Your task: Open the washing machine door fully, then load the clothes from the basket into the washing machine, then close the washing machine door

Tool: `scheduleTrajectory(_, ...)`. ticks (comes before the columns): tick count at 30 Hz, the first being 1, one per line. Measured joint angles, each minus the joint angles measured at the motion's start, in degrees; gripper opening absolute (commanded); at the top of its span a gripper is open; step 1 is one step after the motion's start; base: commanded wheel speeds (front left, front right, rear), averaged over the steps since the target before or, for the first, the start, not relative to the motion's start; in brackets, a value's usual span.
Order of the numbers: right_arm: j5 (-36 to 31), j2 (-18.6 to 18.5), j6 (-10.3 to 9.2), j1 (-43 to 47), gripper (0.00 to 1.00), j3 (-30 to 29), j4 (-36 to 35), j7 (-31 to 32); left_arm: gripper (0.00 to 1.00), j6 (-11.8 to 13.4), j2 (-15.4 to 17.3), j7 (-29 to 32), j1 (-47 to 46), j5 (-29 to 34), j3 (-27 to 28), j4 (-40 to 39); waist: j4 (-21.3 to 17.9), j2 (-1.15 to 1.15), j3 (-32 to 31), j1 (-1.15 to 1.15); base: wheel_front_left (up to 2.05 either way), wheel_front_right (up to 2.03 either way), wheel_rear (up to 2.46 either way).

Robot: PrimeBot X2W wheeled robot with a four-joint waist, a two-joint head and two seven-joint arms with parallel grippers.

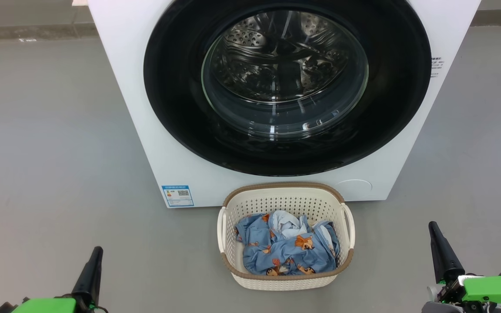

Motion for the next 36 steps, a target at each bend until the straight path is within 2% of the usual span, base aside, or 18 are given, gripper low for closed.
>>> scheduleTrajectory(36,0.0,0.11,0.0,0.0,0.0,-0.01,0.0,-0.01,0.0,0.0,0.0,0.0,0.0,0.0,0.01,0.0,0.0,0.0,0.0,0.0,0.0,0.0,0.0)
